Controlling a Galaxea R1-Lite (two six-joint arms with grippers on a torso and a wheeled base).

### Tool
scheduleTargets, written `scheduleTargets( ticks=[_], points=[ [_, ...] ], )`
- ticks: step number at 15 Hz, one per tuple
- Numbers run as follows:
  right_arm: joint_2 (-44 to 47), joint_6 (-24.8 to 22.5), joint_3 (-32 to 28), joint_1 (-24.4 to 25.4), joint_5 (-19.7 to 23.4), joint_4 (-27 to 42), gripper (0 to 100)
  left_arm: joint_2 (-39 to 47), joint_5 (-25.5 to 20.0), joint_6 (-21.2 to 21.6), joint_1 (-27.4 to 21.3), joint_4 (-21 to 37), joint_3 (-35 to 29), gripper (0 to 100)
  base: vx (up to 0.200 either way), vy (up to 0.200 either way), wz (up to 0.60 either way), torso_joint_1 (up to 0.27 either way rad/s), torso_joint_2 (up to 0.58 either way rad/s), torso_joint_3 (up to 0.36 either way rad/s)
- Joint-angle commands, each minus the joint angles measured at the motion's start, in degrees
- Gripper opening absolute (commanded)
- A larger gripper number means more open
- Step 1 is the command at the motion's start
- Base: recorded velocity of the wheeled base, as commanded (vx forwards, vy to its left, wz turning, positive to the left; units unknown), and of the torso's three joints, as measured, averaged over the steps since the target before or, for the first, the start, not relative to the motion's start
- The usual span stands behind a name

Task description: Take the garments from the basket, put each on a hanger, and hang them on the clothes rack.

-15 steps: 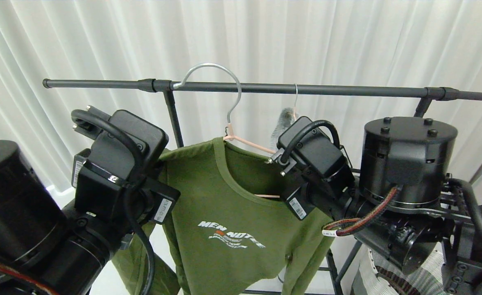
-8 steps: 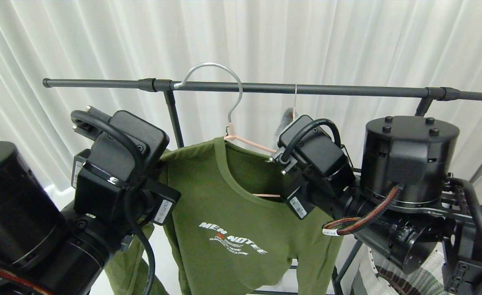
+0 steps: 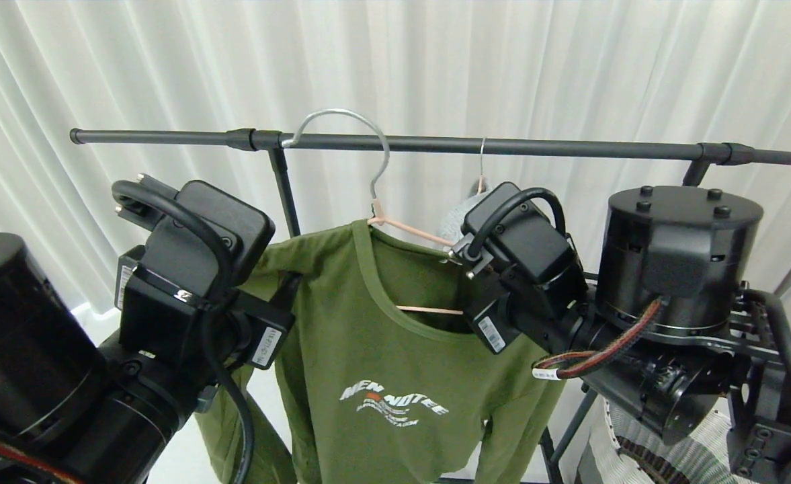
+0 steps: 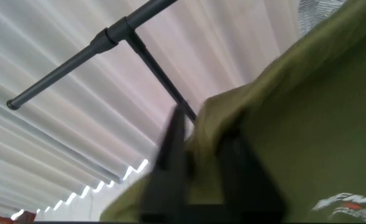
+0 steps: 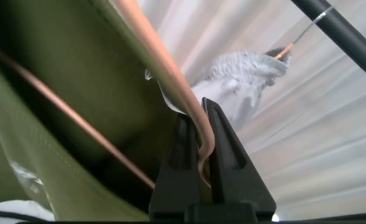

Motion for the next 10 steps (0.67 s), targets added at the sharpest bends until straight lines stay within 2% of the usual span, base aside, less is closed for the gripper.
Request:
scheduleTargets(
  ticks=[1, 4, 9, 10],
  points=[
    [-0.15, -0.29, 0.29, 0.04, 0.11, -1.03, 0, -0.07, -0.02, 0.03, 0.27, 0.0, 0.25, 100, 0.0, 0.0, 0.0, 0.0, 0.0, 0.0],
    [-0.68, -1.87, 1.7, -0.22, 0.11, -3.41, 0, -0.34, -0.02, -0.05, 2.12, 0.0, 0.43, 100, 0.0, 0.0, 0.0, 0.0, 0.0, 0.0],
    [-2.61, -1.87, 2.84, -1.89, 0.11, -3.41, 0, -1.48, -0.11, -0.05, 3.52, -0.09, 2.27, 100, 0.0, 0.0, 0.0, 0.0, 0.0, 0.0],
    [-3.84, -1.87, 3.72, -2.33, 0.11, -3.41, 0, -2.27, -0.11, -0.14, 5.98, -0.09, 2.89, 100, 0.0, 0.0, 0.0, 0.0, 0.0, 0.0]
  ],
)
